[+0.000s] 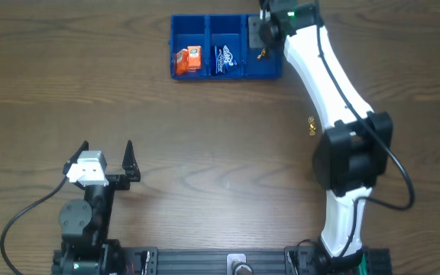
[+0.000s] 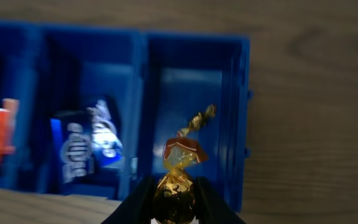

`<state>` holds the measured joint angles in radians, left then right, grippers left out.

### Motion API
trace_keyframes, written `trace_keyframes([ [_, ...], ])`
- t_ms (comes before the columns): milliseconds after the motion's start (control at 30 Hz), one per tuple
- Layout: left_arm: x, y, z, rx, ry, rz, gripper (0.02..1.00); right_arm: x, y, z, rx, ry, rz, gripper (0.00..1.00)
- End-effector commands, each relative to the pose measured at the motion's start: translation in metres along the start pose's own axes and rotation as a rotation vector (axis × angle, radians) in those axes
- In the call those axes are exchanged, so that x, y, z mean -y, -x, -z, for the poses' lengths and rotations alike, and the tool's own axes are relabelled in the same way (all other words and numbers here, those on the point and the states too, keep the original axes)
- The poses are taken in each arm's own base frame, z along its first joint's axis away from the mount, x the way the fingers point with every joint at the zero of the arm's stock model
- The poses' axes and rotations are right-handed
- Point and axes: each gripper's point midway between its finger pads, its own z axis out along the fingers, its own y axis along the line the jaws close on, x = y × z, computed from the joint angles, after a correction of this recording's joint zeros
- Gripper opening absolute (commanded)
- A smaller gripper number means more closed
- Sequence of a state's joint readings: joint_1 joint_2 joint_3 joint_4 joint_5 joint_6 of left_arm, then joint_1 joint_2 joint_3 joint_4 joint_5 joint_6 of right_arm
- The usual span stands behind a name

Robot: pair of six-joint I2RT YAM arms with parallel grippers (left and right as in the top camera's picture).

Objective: Sort Candies Into Trays

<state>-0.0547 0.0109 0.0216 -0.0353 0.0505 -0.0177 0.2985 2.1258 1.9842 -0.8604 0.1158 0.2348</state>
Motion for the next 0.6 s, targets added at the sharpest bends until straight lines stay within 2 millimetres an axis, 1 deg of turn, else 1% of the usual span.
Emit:
trace_keyframes([
  [33, -0.003, -0.016, -0.001, -0.05, 0.01, -0.015, 0.998, 0.008, 0.003, -0.009, -0.003, -0.025, -0.039, 0.231],
  [100, -0.003, -0.016, -0.001, -0.05, 0.01, -0.015, 1.0, 0.008, 0.002, -0.009, -0.003, -0.026, -0.039, 0.24],
  [133, -0.003, -0.016, -0.001, -0.05, 0.01, -0.015, 0.998, 0.008, 0.002, -0.009, -0.004, -0.026, -0.039, 0.266],
  [200, -0.003, -0.016, -0.001, -0.05, 0.01, -0.015, 0.998, 0.008, 0.002, -0.009, -0.007, -0.026, -0.038, 0.36],
  [233, -0.003, -0.016, -0.001, -0.05, 0.01, -0.015, 0.998, 0.008, 0.001, -0.009, -0.007, -0.026, -0.038, 0.446],
  [300, -0.003, -0.016, -0.001, -0.05, 0.01, -0.015, 0.998, 0.009, 0.003, -0.009, -0.002, -0.026, -0.039, 0.553],
  [333, -0.003, -0.016, -0.001, -0.05, 0.01, -0.015, 0.998, 0.009, 0.003, -0.009, -0.001, -0.026, -0.04, 0.562],
  [433, -0.003, -0.016, -0.001, -0.05, 0.01, -0.015, 0.998, 0.021, -0.001, -0.005, -0.024, -0.043, -0.041, 0.577],
  [500, -0.003, -0.016, -0.001, -0.05, 0.01, -0.015, 0.998, 0.031, -0.006, 0.006, -0.046, -0.059, -0.051, 0.579],
  [567, -0.003, -0.016, -0.001, -0.05, 0.01, -0.015, 0.998, 0.043, -0.013, 0.022, -0.051, -0.076, -0.06, 0.588],
  [600, -0.003, -0.016, -0.001, -0.05, 0.01, -0.015, 0.998, 0.047, -0.015, 0.027, -0.049, -0.084, -0.058, 0.592],
])
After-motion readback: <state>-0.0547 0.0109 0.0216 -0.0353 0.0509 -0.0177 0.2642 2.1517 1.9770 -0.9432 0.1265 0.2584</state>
